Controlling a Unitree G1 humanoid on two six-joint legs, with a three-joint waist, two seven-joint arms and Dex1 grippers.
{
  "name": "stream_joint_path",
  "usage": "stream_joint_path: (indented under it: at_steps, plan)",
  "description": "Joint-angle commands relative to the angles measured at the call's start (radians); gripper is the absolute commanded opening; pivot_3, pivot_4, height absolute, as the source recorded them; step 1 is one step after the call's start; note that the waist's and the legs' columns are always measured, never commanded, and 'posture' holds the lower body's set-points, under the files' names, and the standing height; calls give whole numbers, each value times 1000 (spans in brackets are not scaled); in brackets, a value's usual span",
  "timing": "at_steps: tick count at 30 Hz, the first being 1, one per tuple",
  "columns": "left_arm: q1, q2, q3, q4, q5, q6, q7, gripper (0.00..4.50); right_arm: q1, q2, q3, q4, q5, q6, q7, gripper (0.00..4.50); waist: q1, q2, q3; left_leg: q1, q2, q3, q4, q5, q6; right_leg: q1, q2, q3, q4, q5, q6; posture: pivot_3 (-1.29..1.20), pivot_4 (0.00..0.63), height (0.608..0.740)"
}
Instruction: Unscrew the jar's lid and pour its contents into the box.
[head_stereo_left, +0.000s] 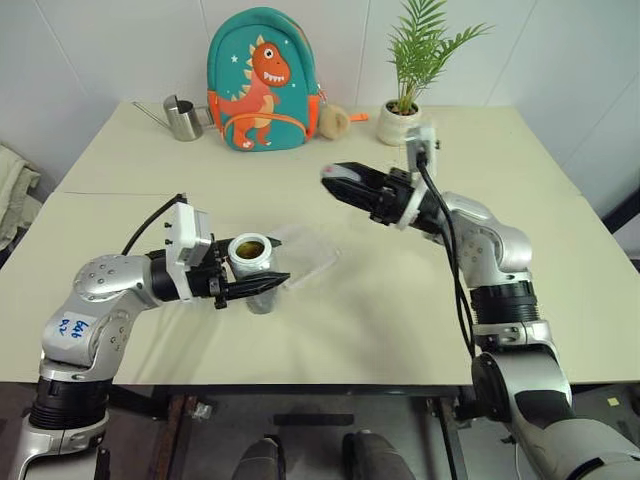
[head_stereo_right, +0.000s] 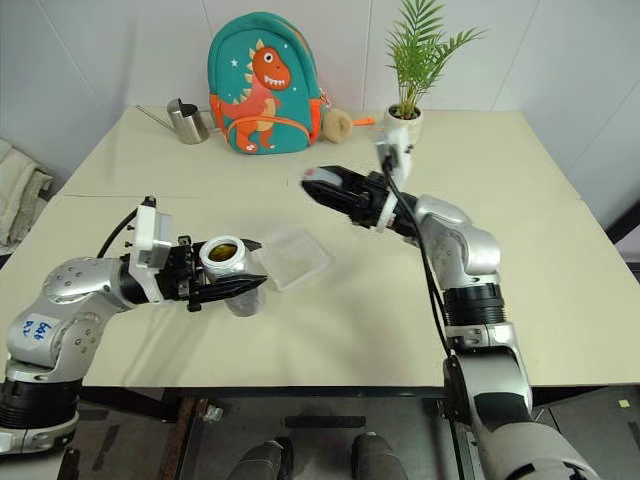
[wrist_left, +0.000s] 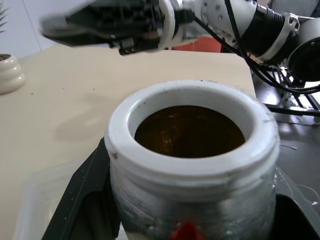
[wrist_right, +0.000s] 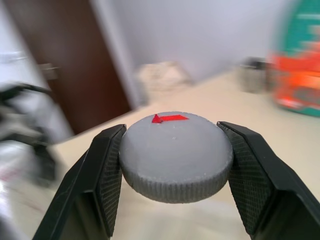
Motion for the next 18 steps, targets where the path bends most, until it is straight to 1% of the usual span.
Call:
stream_joint_path:
  at_steps: [1, 2, 5, 7, 9, 11, 13, 15, 16, 17, 18]
  plan:
    - [-2, 39, 72, 17, -12, -11, 8, 2362, 130, -59, -24, 234, -205, -436, -115, 2560, 1, -1, 0, 1, 0, 0, 0, 0, 0, 1, 1, 0, -1, 0, 0, 0, 150, 740]
    - [-9, 44, 77, 34, -8, -15, 8, 2362, 162, -69, -24, 308, -247, -531, -150, 2560, 4, -1, -1, 1, 0, 2, 0, 0, 0, 2, 1, -1, -2, 0, 0, 0, 150, 740]
    - [-21, 47, 76, 53, -6, -17, 8, 2362, 197, -81, -16, 447, -308, -676, -180, 2560, 5, 1, 1, 0, -1, 8, 0, 0, 0, 2, 1, 0, -2, 0, 0, 0, 150, 740]
    - [-24, 46, 73, 58, -6, -18, 6, 2362, 206, -87, -21, 511, -334, -731, -207, 2560, -4, 3, 2, 1, 0, 11, 1, 0, 1, 1, 1, 0, -1, 2, 3, 0, 150, 740]
    - [-28, 45, 70, 75, -1, -25, 6, 2362, 211, -86, -48, 549, -325, -749, -231, 2560, -11, 2, 2, 3, 0, 11, 2, 0, 1, 2, 2, 2, -1, 3, 6, 0, 150, 740]
    - [-34, 43, 69, 89, 1, -27, 8, 2362, 217, -87, -62, 562, -317, -751, -224, 2560, -11, 2, 2, 7, 0, 11, 2, 0, 2, 6, 2, 2, -1, 3, 6, 0, 150, 740]
    - [-47, 38, 65, 107, 5, -32, 11, 2362, 220, -87, -70, 554, -309, -749, -211, 3320, -11, 2, 2, 12, 0, 12, 1, 0, 2, 10, 2, 2, -1, 3, 5, 0, 150, 740]
    - [-62, 31, 60, 128, 7, -37, 13, 2362, 226, -86, -76, 525, -299, -746, -199, 3890, -11, 2, 2, 16, 0, 14, 1, 0, 2, 16, 2, 2, -2, 3, 5, 0, 150, 740]
    - [-70, 30, 56, 140, 14, -44, 10, 2362, 229, -89, -76, 503, -294, -741, -186, 4321, -11, 2, 2, 16, 0, 14, 1, 0, 2, 16, 2, 2, -2, 3, 5, 0, 150, 740]
    - [-78, 29, 53, 153, 19, -48, 7, 2362, 230, -91, -81, 472, -278, -723, -169, 4487, -10, 2, 2, 16, 0, 14, 1, 0, 2, 16, 2, 2, -2, 3, 5, 0, 150, 740]
    - [-85, 30, 49, 165, 27, -56, 4, 2362, 231, -96, -84, 438, -266, -709, -152, 4487, -10, 2, 2, 16, 0, 14, 1, 0, 2, 16, 2, 2, -2, 3, 5, 0, 150, 740]
